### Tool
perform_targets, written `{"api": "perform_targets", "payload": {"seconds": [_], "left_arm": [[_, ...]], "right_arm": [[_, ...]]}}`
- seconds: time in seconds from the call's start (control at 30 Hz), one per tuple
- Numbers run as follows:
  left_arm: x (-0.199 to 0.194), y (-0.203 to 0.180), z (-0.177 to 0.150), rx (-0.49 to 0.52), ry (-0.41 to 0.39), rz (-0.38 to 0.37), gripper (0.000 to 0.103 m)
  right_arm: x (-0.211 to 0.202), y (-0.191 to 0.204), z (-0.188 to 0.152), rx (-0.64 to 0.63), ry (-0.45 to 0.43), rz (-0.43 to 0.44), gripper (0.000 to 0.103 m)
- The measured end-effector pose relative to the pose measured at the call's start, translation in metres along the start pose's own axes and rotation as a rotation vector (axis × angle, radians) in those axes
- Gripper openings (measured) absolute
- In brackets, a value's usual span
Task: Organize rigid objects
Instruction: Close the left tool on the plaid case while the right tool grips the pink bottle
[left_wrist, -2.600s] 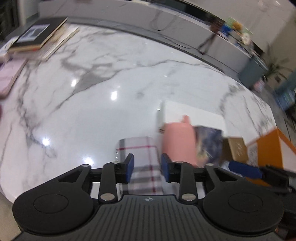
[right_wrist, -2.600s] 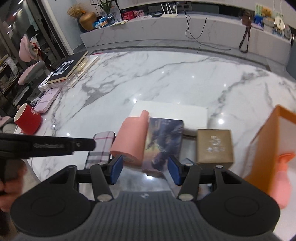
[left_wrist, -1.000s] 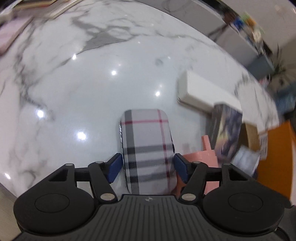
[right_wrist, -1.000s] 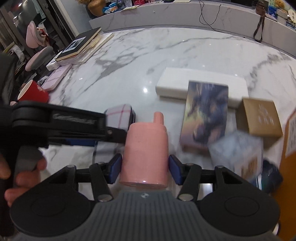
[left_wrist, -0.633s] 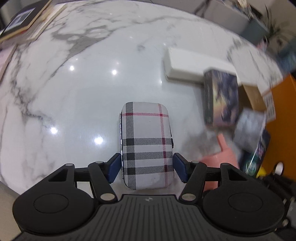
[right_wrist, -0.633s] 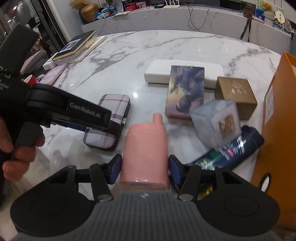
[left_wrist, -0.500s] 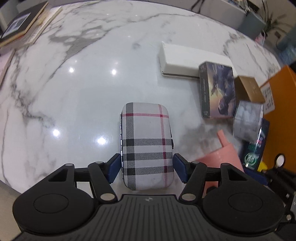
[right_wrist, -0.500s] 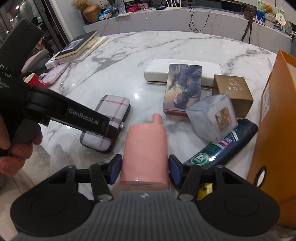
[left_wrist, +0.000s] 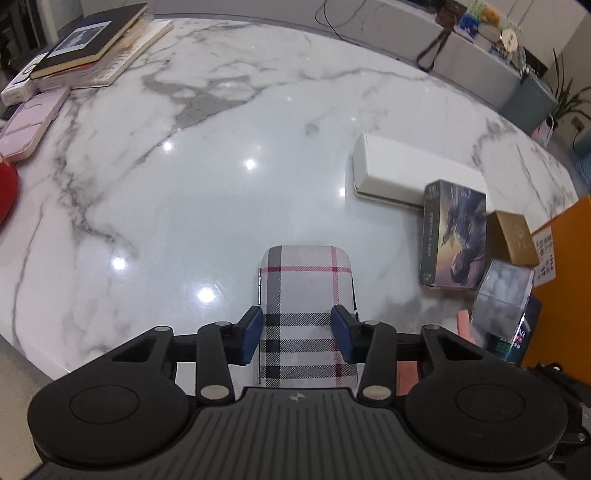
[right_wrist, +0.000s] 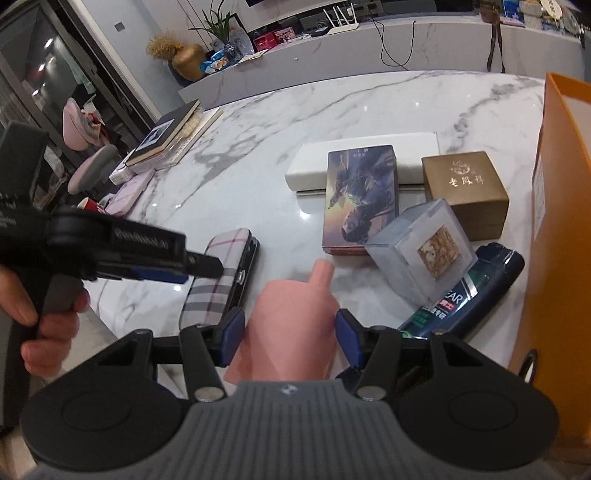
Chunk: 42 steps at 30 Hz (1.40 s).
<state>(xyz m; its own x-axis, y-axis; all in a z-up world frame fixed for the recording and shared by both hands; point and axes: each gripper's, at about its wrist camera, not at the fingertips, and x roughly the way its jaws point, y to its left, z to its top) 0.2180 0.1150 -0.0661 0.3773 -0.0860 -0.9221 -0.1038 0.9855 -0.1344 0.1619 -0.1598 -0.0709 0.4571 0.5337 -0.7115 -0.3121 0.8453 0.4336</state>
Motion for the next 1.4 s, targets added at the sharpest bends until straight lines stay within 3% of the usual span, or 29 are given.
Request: {"api": "perform_targets", "payload": {"seconds": [0.27,0.37,0.43,0.57,0.67,0.73,0.8,0.87,0.97,1.4], "left_arm": [[0.010,0.003,0.000,-0.016,0.038,0.006,0.057],[0.010,-0.007,-0.001,0.043,0.026,0.067,0.067],[0.010,-0.016,-0.003,0.090,0.013,0.104,0.067],[0.014,-0.003,0.000,0.024,0.039,0.064,0.072],[0.012,-0.011,-0.002,0.070,0.016,0.090,0.069],[0.009,-0.009,-0.001,0.036,0.007,0.059,0.056],[0.007,-0.001,-0.002,-0.031,0.006,0.026,0.056],[0.004,0.001,-0.003,-0.031,-0.010,0.026,0.058],[0.003,-0.003,-0.004,-0.001,-0.006,0.014,0.067],[0.020,-0.028,-0.013,0.180,0.074,0.130,0.078]], "right_arm": [[0.003,-0.005,0.001,0.011,0.006,0.026,0.055],[0.005,-0.004,0.002,0.001,0.011,0.031,0.056],[0.007,-0.005,0.002,0.009,0.021,0.037,0.056],[0.009,-0.010,0.003,0.044,0.038,0.055,0.056],[0.009,-0.010,0.003,0.047,0.039,0.055,0.056],[0.009,-0.009,0.002,0.042,0.038,0.056,0.056],[0.008,-0.009,0.002,0.037,0.035,0.056,0.056],[0.009,-0.009,0.002,0.034,0.038,0.059,0.056],[0.012,-0.007,0.002,0.027,0.049,0.055,0.061],[0.015,-0.004,0.002,0.005,0.063,0.042,0.066]]}}
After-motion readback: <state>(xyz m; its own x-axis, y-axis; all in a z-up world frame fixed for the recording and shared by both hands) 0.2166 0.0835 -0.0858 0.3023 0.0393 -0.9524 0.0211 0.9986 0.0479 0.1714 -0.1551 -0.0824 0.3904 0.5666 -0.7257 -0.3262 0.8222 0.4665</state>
